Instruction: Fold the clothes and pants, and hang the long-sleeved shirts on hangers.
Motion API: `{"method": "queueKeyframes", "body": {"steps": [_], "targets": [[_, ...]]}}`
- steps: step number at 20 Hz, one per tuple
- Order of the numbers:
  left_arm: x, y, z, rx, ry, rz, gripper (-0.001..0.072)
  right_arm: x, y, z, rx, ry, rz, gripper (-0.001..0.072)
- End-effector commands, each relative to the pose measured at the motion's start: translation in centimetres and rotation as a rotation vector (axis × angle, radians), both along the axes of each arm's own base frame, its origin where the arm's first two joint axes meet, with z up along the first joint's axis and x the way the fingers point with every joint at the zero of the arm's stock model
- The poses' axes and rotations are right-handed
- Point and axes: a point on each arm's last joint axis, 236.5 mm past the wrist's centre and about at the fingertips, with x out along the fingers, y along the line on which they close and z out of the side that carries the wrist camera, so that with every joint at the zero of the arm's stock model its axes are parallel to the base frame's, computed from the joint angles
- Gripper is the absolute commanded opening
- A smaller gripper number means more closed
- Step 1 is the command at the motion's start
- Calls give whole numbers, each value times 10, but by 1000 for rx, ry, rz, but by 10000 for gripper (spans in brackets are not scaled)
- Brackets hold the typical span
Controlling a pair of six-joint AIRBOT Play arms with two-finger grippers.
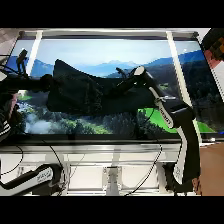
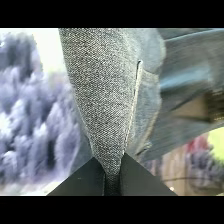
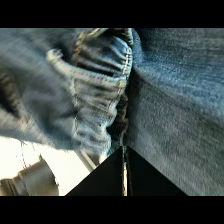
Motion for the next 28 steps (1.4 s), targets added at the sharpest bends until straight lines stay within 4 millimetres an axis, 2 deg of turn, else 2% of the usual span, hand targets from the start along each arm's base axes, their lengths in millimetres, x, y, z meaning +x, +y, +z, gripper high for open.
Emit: {"method": "queueKeyframes", "body": {"steps": [1, 4, 7, 8, 10, 12, 14, 16, 19, 22, 25, 28], "targets": [[4, -16, 23, -48, -42, -12, 17, 17, 23, -25, -63, 69, -203, 12], [4, -29, 31, -47, -60, -46, 17, 33, 8, -45, -177, 116, -367, 11], [3, -43, 32, -47, -67, -75, 17, 37, -1, -52, -222, 129, -410, 11], [3, -46, 32, -46, -72, -79, 17, 38, -1, -49, -218, 122, -404, 11], [6, -50, 33, -46, -81, -78, 17, 49, -6, -23, -200, 20, -358, 11], [10, -55, 39, -52, -96, -70, 16, 74, -41, 15, -257, -131, -371, 11], [15, -65, 52, -63, -121, -59, 16, 103, -101, 54, -353, -278, -427, 12], [21, -84, 64, -80, -125, -76, 16, 119, -163, 90, -422, -373, -462, 12], [32, -126, 66, -59, -97, -130, 16, 119, -229, 122, -451, -390, -502, 12], [47, -185, 60, -44, -61, -190, 16, 115, -276, 138, -478, -369, -535, 12], [53, -245, 37, -58, 28, -229, 16, 105, -304, 134, -499, -332, -522, 12], [51, -311, 11, -98, 78, -261, 15, 105, -318, 135, -491, -317, -550, 12]]}}
